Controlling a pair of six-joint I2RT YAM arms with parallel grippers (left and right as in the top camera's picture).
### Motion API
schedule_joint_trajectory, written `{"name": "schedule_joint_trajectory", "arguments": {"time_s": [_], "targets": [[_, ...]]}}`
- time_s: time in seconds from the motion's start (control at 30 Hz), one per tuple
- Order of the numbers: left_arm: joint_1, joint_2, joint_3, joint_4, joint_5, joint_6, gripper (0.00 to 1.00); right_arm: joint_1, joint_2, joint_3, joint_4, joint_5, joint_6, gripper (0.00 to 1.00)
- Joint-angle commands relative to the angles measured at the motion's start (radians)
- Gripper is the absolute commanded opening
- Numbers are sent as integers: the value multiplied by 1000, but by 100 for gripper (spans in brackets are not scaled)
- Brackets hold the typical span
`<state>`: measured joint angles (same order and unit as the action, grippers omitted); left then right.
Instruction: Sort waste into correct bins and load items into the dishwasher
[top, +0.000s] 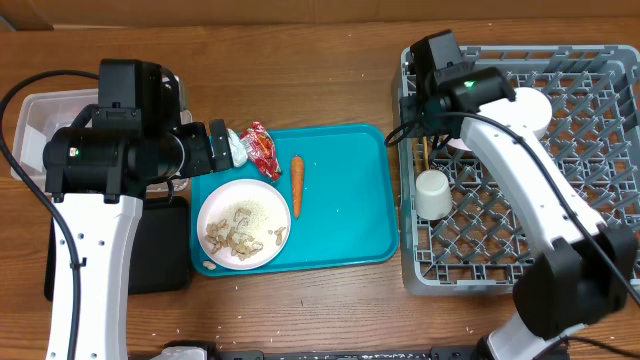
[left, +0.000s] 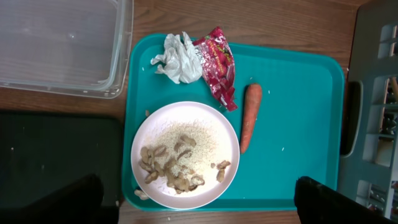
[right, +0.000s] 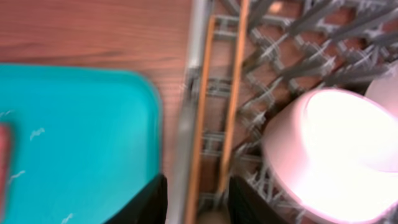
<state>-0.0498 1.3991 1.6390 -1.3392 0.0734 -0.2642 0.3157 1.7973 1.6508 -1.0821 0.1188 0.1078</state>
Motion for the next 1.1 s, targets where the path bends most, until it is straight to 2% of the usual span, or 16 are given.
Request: {"name": "schedule_joint_trajectory", "arguments": {"time_s": [0.0, 0.17, 0.3, 0.4, 0.43, 0.53, 0.57, 0.7, 0.8, 0.93, 1.03, 1.07], "targets": [[5, 7, 10, 2, -6, -17, 100, 31, -189, 111, -64, -123, 68, 35], [4, 7, 10, 2, -6, -18, 100, 39, -428, 123, -119, -199, 137, 39], [4, 7, 10, -2, 105, -117, 100, 36, -615, 123, -174, -102, 145, 49], [4, 7, 10, 0, 142, -125, 100, 36, -732, 122, -237, 58, 185, 72], [4, 7, 10, 13, 169, -133, 100, 36, -768, 122, -253, 89, 185, 98], [-15, 17, 10, 47, 271, -75, 100, 36, -834, 122, -259, 92, 185, 100], [-32, 24, 10, 49, 279, -50, 97, 36, -851, 122, -259, 85, 185, 100], [-150, 69, -3, 42, 124, -43, 90, 36, -885, 122, -260, 79, 185, 100], [-274, 134, -45, 55, -14, -98, 80, 36, -884, 122, -260, 79, 185, 100], [-383, 245, -116, 123, -86, -179, 79, 36, -883, 122, -260, 79, 185, 100], [-416, 346, -132, 180, -119, -216, 61, 36, -883, 122, -260, 79, 185, 100], [-417, 378, -132, 200, -131, -240, 58, 36, -883, 122, -260, 79, 185, 100]]}}
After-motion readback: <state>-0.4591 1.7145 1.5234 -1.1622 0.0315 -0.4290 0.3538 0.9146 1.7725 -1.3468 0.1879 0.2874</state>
